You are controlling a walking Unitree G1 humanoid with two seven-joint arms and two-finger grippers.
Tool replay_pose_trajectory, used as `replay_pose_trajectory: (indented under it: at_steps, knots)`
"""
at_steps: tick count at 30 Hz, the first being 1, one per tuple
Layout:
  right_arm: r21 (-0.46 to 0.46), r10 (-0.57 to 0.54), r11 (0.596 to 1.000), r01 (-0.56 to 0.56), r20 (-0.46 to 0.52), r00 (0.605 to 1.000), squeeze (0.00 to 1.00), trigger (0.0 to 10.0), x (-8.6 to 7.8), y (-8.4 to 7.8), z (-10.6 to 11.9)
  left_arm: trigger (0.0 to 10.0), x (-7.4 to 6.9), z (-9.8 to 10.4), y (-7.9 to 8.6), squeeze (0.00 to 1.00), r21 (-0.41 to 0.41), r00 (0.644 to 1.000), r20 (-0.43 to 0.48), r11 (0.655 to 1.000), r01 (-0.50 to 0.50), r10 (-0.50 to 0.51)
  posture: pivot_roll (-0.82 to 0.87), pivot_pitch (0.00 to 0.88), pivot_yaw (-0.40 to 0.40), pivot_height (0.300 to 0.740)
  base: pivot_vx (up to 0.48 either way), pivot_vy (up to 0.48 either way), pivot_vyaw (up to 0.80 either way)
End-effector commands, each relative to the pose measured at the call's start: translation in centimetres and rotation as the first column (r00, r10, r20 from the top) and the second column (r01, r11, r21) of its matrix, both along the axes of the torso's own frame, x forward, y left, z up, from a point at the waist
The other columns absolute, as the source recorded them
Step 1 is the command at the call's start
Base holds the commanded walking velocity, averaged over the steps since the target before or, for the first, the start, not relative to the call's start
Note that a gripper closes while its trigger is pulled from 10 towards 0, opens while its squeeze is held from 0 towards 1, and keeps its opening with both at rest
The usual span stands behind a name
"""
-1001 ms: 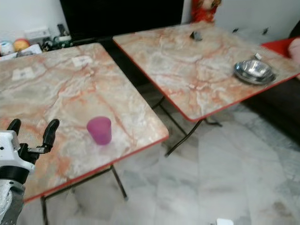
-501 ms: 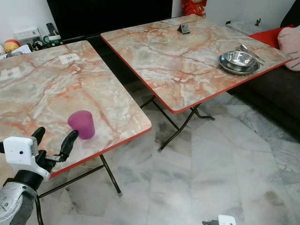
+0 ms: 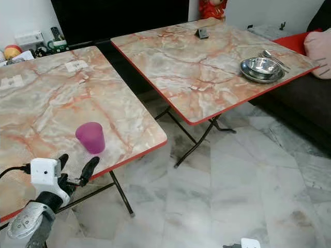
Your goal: Setting the table
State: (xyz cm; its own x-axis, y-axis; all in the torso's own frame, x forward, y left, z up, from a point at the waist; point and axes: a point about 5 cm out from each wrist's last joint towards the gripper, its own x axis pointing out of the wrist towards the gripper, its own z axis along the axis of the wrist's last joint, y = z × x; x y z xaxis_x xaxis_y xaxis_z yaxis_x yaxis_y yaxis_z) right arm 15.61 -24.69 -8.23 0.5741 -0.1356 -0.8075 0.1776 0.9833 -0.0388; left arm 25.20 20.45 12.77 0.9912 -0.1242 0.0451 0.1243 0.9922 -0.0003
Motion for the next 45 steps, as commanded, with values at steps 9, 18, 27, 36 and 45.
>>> replay_pose_trajectory:
  at_steps: [9,18,27,36,45]
  knots:
    - [0.002,-0.017,1.0,0.017,-0.014,1.0,0.0,10.0,-0.6,-0.2,-0.2,10.0,-0.5,3.8,0.2,0.0,-0.025,0.976,0.207,0.998,-0.059,0.063,0.11,0.085,-0.027,0.74,0.0,0.0,0.0]
    - [0.001,-0.014,1.0,0.014,-0.013,1.0,0.0,10.0,-0.7,-0.2,-0.2,10.0,0.0,5.6,-0.7,0.0,-0.047,0.955,0.289,0.998,-0.049,0.06,0.1,0.072,-0.031,0.74,0.0,0.0,0.0]
    - [0.001,-0.012,1.0,0.012,-0.015,1.0,0.0,10.0,-0.8,-0.2,-0.2,10.0,0.0,5.5,-1.1,0.0,-0.039,0.959,0.279,0.999,-0.03,0.04,0.1,0.076,-0.03,0.74,0.0,0.0,0.0]
    - [0.0,-0.017,1.0,0.017,-0.012,1.0,0.0,10.0,-0.7,-0.3,-0.2,10.0,0.0,5.6,-1.1,0.0,-0.04,0.96,0.276,0.999,-0.035,0.045,0.1,0.09,-0.035,0.74,0.0,0.0,0.0]
    - [0.0,-0.014,1.0,0.014,-0.012,1.0,0.0,10.0,-0.6,-0.3,-0.2,10.0,0.0,5.6,-1.0,0.0,-0.041,0.96,0.275,0.998,-0.036,0.046,0.1,0.094,-0.036,0.74,0.207,0.0,0.0]
